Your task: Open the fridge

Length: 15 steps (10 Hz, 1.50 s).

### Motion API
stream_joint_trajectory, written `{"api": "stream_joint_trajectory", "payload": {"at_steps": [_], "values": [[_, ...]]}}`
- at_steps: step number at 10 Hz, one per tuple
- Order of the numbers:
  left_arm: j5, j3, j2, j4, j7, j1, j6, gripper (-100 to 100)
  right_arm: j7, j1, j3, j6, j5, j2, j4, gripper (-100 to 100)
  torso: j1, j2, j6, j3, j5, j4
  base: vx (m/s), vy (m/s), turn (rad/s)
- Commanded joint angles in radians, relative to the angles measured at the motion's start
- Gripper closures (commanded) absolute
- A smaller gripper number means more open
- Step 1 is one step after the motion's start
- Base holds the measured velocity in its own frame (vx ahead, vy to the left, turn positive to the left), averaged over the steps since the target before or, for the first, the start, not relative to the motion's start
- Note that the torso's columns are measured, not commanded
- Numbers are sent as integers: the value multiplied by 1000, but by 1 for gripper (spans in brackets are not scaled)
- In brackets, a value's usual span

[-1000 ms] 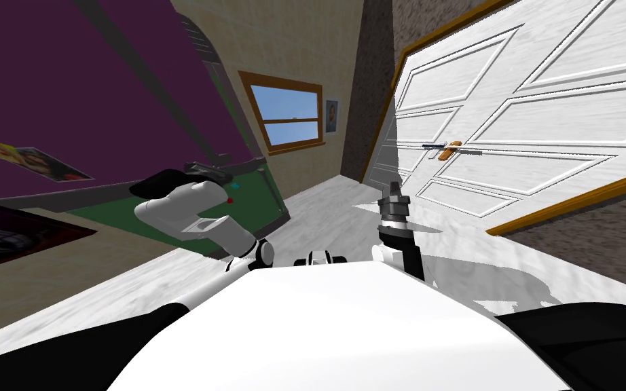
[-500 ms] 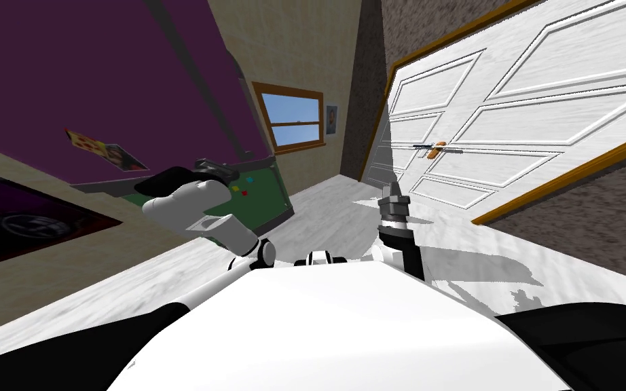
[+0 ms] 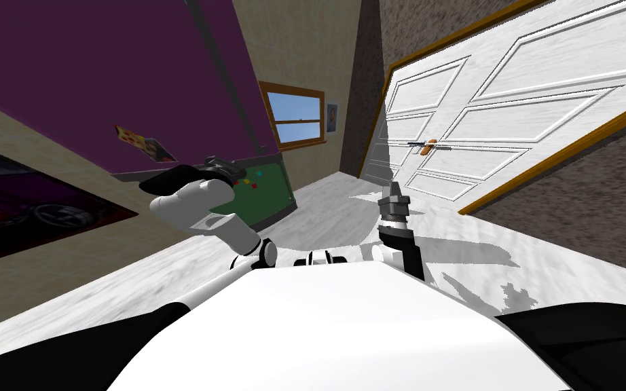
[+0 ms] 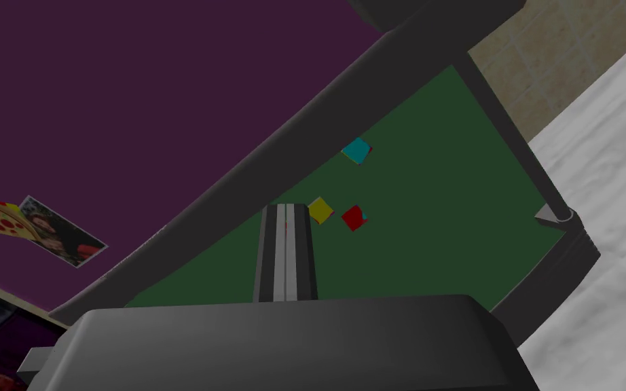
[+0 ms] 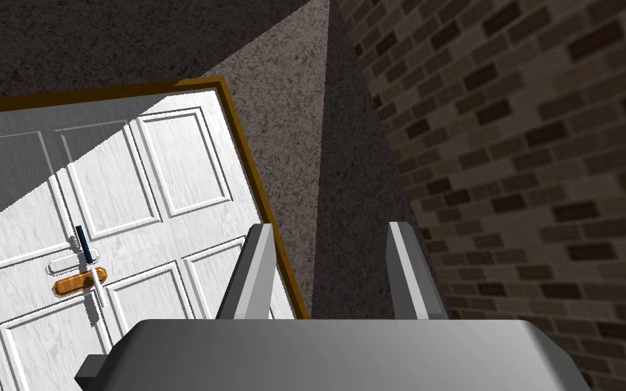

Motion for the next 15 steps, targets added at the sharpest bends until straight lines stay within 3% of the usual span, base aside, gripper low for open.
{"api": "stream_joint_trajectory", "payload": {"at_steps": [1, 3, 5, 6, 10, 15], "values": [[21, -18, -9, 3, -3, -4, -4, 100, 0, 0, 0, 0, 0, 0, 0, 0, 2, -2, 0, -1, 1, -1, -251, 111, -21], [62, -45, -21, 2, -9, -9, 0, 100, 0, 0, 0, 0, 0, 0, 0, 0, 3, -4, 0, -3, 1, -2, -332, 132, -42], [52, -50, -30, -3, -9, 1, -9, 100, 0, 0, 0, 0, 0, 0, 0, 0, 3, -3, 0, -2, 1, -1, -216, 93, -14], [53, -52, 5, -2, -7, -7, 5, -100, 0, 1, 0, 0, 0, 0, 0, 0, -1, -12, 0, -7, 0, -3, -11, 18, -20], [54, -61, 54, 3, 2, -50, 71, -100, 0, 1, 0, 0, 0, 0, 0, 0, 2, -7, 0, -5, 1, -2, 109, 19, -42], [56, -77, 43, 20, 14, -114, 167, -100, 0, 1, 0, 0, 0, 0, 0, 0, 2, -2, 0, -1, 1, -1, 126, 36, -48]]}}
